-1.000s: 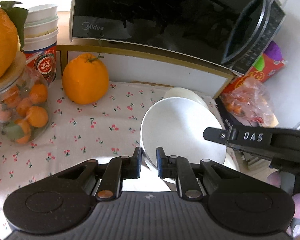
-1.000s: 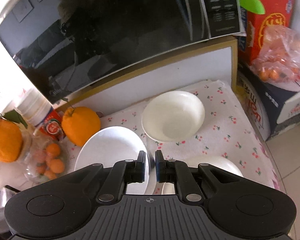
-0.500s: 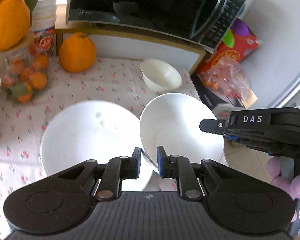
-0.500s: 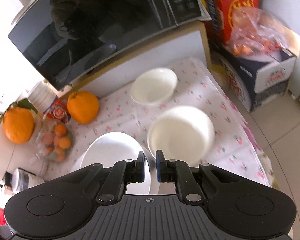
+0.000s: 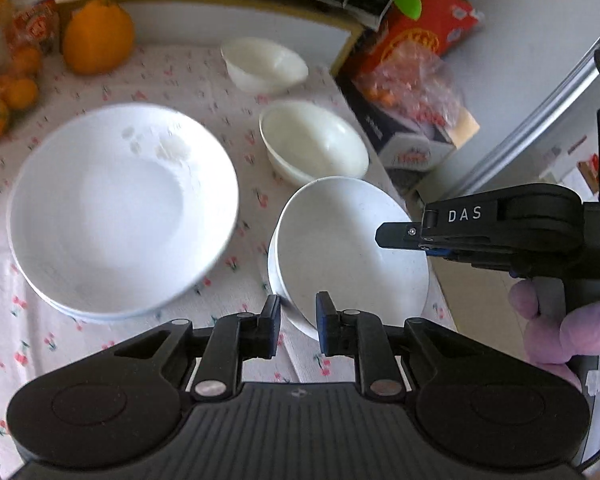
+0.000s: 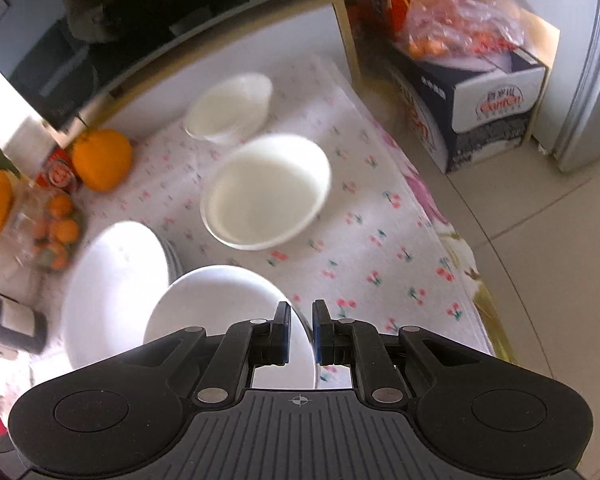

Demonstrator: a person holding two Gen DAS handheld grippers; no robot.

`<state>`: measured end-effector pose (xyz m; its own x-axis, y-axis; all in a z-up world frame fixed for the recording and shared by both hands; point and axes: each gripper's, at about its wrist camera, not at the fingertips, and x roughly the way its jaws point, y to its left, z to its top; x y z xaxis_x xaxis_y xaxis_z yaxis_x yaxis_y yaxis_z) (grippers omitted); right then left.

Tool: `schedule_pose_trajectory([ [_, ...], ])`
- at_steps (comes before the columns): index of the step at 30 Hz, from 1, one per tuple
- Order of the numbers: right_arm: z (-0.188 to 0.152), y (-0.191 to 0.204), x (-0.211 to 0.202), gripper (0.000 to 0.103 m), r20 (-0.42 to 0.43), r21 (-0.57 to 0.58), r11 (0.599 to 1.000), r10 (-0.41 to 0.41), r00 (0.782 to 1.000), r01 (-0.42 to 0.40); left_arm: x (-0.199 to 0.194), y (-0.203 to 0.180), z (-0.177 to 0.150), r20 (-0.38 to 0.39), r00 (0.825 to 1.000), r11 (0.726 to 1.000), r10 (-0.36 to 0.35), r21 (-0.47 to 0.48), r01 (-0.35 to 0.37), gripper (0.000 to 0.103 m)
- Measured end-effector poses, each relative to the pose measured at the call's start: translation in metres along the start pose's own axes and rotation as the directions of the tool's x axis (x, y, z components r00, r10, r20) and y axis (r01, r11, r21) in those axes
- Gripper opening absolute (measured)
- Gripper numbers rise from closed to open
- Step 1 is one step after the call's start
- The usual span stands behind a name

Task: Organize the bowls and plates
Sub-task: 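Lower the white bowl beside the plate stack and open the left gripper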

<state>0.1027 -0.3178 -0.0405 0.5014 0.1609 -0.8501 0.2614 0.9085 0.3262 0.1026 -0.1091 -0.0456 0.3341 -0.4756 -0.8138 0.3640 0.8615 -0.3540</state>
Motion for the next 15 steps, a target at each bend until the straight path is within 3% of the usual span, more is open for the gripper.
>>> schedule_pose_trajectory([
  [15, -0.003, -0.013, 0.020, 0.015, -0.085, 0.008, 0.999, -0.030, 0.996, 0.031, 0.023, -0.002, -0.009, -0.085, 0.996, 1.000, -0.025, -0.021, 0.023, 0.018],
])
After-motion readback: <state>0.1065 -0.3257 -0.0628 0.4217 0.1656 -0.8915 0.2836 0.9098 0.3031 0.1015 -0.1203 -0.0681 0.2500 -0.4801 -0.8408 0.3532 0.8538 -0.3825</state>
